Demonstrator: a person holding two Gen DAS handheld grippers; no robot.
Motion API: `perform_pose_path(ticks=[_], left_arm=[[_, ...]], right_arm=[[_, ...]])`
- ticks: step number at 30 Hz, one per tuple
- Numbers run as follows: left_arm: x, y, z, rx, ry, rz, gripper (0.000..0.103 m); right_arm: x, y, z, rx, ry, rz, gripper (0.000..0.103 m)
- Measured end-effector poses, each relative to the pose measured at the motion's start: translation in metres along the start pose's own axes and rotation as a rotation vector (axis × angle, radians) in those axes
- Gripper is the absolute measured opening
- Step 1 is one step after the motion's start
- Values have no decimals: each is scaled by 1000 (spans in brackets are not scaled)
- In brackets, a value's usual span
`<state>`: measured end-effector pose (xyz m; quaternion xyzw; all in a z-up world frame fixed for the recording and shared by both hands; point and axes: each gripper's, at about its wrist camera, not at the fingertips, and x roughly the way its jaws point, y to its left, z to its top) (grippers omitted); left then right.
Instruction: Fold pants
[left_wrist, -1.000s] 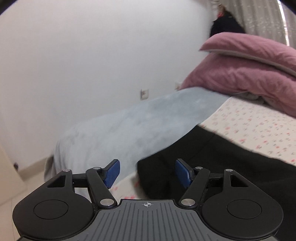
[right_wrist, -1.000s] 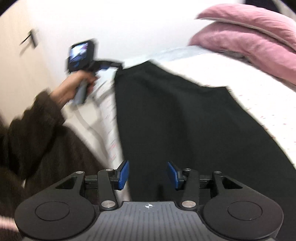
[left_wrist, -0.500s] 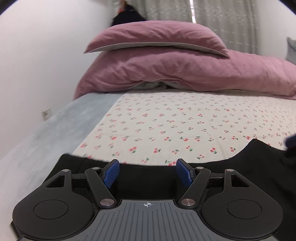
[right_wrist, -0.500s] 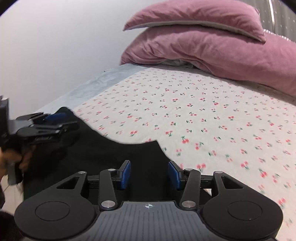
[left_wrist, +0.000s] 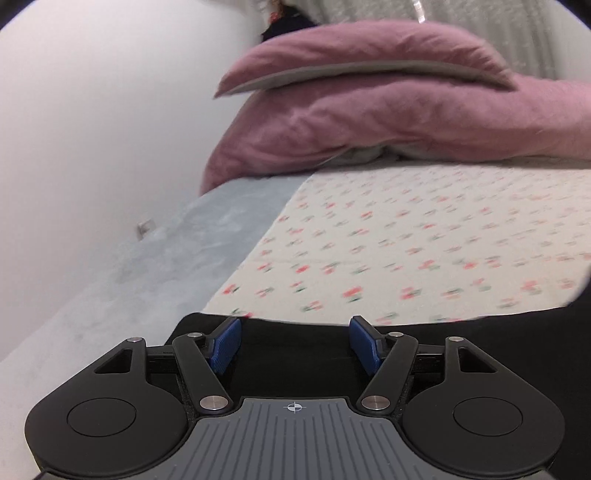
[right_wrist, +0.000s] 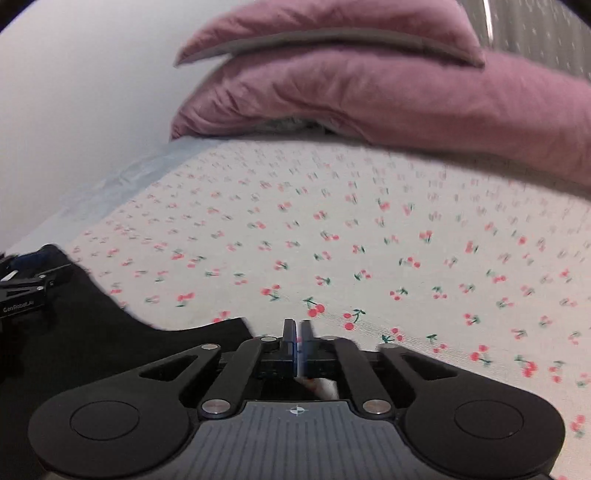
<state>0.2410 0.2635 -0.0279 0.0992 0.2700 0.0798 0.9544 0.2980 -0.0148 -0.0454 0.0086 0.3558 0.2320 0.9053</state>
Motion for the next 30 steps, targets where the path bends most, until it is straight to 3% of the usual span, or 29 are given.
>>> perform_pose_path(ticks=[3, 7, 9, 14, 21, 25, 27, 30], left_arm=[[-29, -15, 6, 17, -49, -154, 69], [-55, -52, 3, 87, -62, -418, 69], [-58, -70, -3, 127, -39, -491, 69], [-48, -88, -26, 209, 49, -428, 71], [-50, -67, -29, 150, 97, -260, 76], [-51, -73, -18, 88, 149, -190, 74], [-58, -84, -14, 90, 142, -194, 74], [-80, -106, -12, 100, 126, -272, 74]], right_arm=[[-37, 23, -9, -88, -37, 41, 36], [-70, 44, -29, -193, 8, 56, 37], [-79, 41, -42, -220, 53, 48, 37], [-106, -10, -80, -206, 145, -57, 37], [-180, -126, -126, 9, 163, -238, 39], [-212, -180, -143, 114, 149, -435, 39], [-228, -197, -148, 176, 140, -501, 40], [-258, -215, -158, 292, 91, -480, 52]])
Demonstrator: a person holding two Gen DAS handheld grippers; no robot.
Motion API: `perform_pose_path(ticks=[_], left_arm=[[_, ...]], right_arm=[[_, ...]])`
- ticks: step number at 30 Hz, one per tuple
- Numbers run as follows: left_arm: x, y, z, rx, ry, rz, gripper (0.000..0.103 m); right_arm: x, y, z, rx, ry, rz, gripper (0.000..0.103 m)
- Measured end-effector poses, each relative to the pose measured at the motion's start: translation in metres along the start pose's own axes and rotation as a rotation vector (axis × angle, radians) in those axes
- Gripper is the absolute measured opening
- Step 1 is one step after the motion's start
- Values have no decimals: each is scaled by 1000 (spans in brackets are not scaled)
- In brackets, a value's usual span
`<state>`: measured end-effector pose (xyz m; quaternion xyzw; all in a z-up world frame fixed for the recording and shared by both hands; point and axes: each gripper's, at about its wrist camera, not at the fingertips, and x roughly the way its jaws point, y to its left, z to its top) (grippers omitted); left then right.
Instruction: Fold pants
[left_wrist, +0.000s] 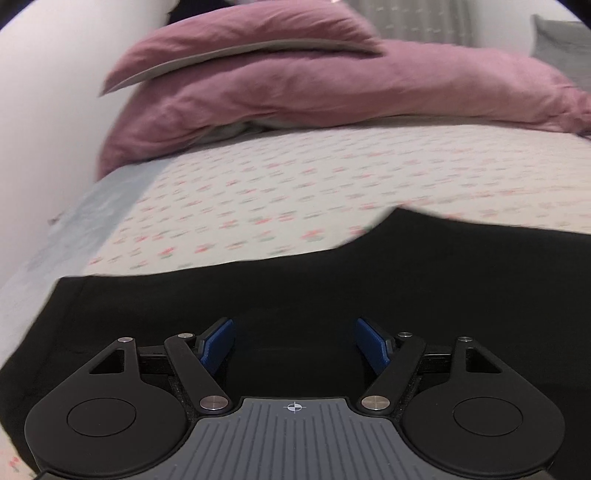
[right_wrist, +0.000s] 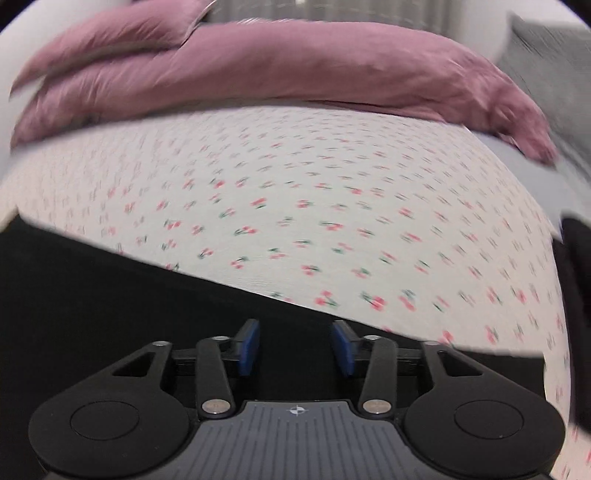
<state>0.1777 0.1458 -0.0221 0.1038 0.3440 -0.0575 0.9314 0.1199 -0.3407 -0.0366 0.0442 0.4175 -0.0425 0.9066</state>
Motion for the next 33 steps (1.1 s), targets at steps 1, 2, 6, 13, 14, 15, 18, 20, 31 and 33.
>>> perform_pose_path(ticks=[1, 2, 6, 13, 14, 15, 18, 20, 31, 33], left_arm=[[-7, -10, 0, 7, -6, -26, 75], [-13, -20, 1, 9, -12, -48, 76], [-30, -56, 0, -33, -54, -174, 81], [-29, -104, -17, -48, -4, -376, 88], [-30, -107, -19, -49, -2, -390, 91], [-31, -110, -21, -55, -1, -412, 92], [-33, -116, -24, -81, 0, -468, 94], [-31, -122, -23, -93, 1, -494, 96], [-36, -139, -26, -71, -21, -529, 97], [-36, -139, -26, -67, -15, -524, 97]], right_arm=[[-6, -7, -1, 31, 0, 10, 54], [-11, -14, -2, 52, 3, 13, 59], [-32, -42, -6, 118, -46, -13, 75], [-64, -89, -33, 206, -76, -43, 84], [-65, -94, -38, 215, -72, -58, 84], [-65, -102, -43, 228, -67, -75, 84], [-70, -125, -58, 270, -45, -110, 84], [-71, -134, -65, 286, -30, -130, 84], [-48, -150, -78, 376, 127, -98, 63], [-44, -146, -78, 354, 129, -90, 49]])
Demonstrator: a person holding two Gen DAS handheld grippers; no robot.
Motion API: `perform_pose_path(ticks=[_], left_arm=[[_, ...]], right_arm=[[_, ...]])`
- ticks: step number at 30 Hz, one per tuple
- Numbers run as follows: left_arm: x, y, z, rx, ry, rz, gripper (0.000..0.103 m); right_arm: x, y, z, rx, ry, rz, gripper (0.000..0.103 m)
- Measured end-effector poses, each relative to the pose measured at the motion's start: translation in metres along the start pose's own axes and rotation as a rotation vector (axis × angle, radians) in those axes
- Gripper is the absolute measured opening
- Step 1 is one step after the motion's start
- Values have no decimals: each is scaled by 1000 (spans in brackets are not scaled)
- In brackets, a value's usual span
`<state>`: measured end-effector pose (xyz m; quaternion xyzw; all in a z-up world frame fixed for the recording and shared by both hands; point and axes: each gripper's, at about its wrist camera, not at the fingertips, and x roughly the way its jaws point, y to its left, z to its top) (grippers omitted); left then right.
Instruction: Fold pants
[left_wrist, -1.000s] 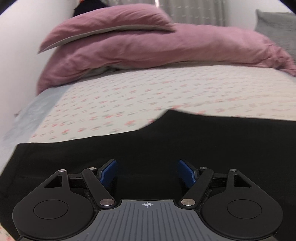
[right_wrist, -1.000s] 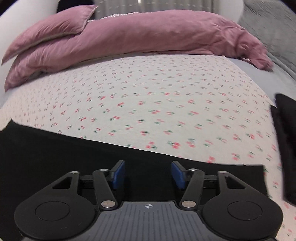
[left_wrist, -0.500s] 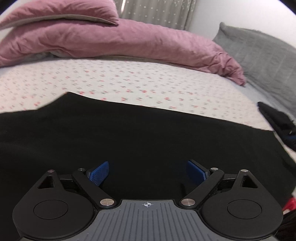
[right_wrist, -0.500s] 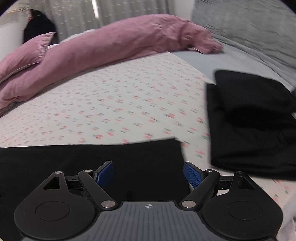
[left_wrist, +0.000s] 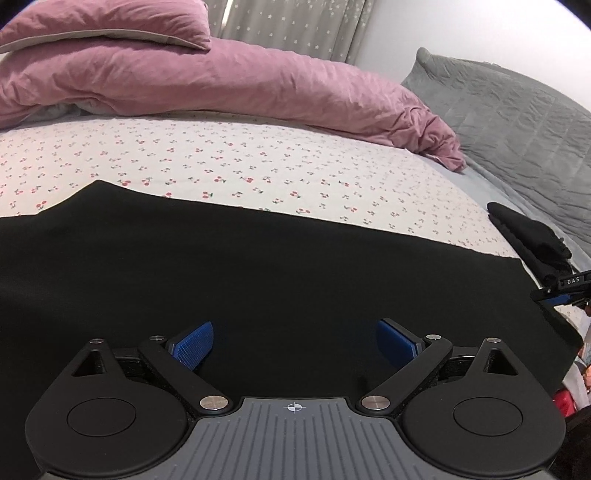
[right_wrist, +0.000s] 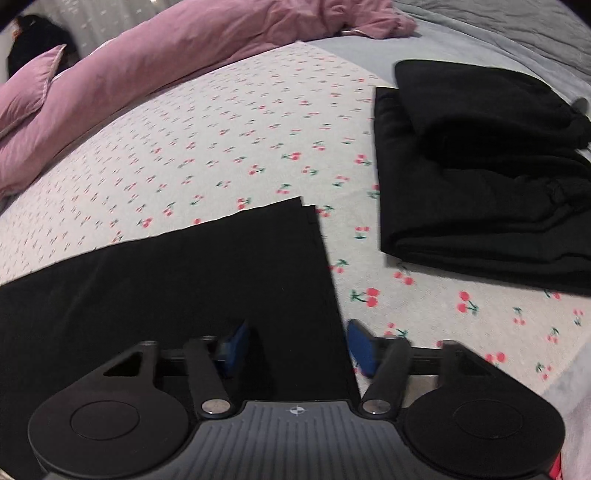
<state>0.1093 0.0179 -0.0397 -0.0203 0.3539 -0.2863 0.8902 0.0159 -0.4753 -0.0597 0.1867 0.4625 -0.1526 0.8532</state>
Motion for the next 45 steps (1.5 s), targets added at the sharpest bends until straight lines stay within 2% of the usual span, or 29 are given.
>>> perform_pose_path(ticks=[1, 2, 3, 4, 7, 9, 15, 23, 28, 32, 36, 37, 39, 41, 43, 45], left_arm=[[1, 0, 0, 2, 3, 6, 97], [2, -1, -1, 4, 4, 14, 97], [3, -2, 0, 7, 5, 22, 97], [5, -3, 0, 6, 9, 26, 97], [7, -4, 3, -10, 13, 13, 97], [8, -4, 4, -26, 16, -4, 97], [9, -2, 6, -60, 34, -125, 97], [12, -7, 5, -55, 13, -174, 96], [16, 1, 5, -100, 14, -165, 94], [16, 13, 8, -169, -2, -177, 94], [18, 23, 11, -225, -21, -205, 91], [20, 26, 11, -244, -20, -223, 89], [24, 33, 12, -290, -15, -266, 79], [30, 39, 12, -339, -5, -303, 68], [36, 44, 12, -384, 14, -336, 63], [41, 48, 12, -417, 29, -356, 62]], right_arm=[[1, 0, 0, 2, 0, 4, 46], [1, 0, 1, 9, 0, 14, 35], [1, -2, 2, 24, 3, 37, 20], [2, -5, 3, 53, 10, 78, 15], [1, -7, 4, 95, 3, 119, 13], [-4, -3, 6, 109, -11, 180, 12], [-16, 42, 13, 58, -56, 361, 12], [11, 140, 20, -53, 61, 543, 12], [32, 207, 15, -143, 134, 569, 12], [44, 250, 13, -157, 170, 616, 12], [55, 279, 6, -174, 229, 658, 23], [54, 282, 5, -183, 235, 662, 24], [50, 286, 7, -196, 224, 669, 39], [44, 282, 10, -196, 193, 670, 41], [38, 274, 13, -198, 163, 654, 40], [36, 262, 15, -195, 150, 624, 40]])
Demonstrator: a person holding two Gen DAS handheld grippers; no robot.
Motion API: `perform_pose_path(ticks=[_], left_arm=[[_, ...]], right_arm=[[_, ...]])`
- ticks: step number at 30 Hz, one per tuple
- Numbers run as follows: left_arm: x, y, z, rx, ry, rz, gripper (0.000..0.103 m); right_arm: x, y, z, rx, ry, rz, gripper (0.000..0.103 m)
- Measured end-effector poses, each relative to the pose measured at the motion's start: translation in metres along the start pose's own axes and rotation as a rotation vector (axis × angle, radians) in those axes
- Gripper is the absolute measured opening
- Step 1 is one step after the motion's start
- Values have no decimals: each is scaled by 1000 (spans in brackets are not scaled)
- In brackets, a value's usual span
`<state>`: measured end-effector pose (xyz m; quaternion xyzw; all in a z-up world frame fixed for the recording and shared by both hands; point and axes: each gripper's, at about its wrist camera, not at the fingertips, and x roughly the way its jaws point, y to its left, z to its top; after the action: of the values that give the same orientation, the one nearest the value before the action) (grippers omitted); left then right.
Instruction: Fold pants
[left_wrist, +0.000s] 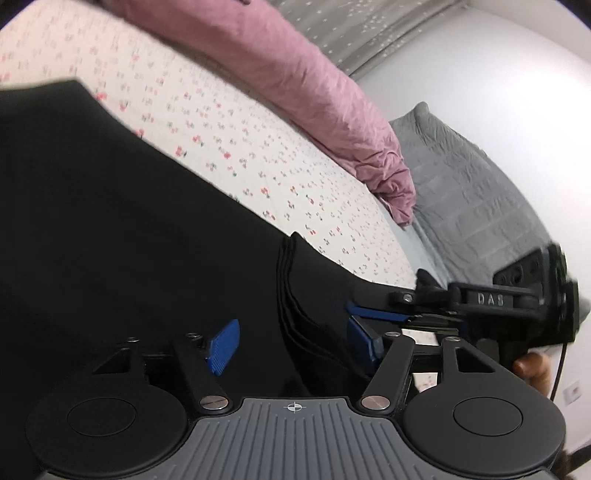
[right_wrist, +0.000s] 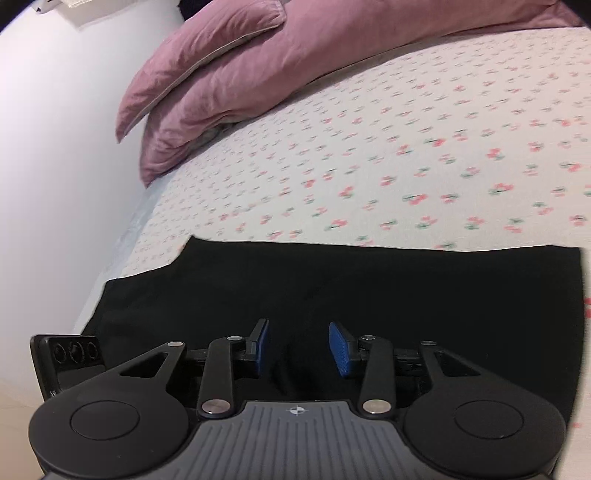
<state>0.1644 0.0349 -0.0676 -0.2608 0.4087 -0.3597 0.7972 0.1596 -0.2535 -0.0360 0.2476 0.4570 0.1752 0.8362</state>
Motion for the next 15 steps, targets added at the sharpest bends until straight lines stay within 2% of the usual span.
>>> perform_pose_path(ticks=[1, 6, 10, 15], left_arm=[[1, 1, 1, -14, 6, -8, 62], [11, 3, 7, -52, 66, -45, 62], [28, 5, 14, -114, 122, -82, 63], [45, 7, 17, -184, 146, -110, 63]], right_arm=[[-3, -6, -1, 6, 3, -15, 38], [-3, -29, -19, 18, 81, -57, 12], [1, -24, -37, 3, 153, 46, 11], [4, -2, -53, -38, 242, 173, 12]])
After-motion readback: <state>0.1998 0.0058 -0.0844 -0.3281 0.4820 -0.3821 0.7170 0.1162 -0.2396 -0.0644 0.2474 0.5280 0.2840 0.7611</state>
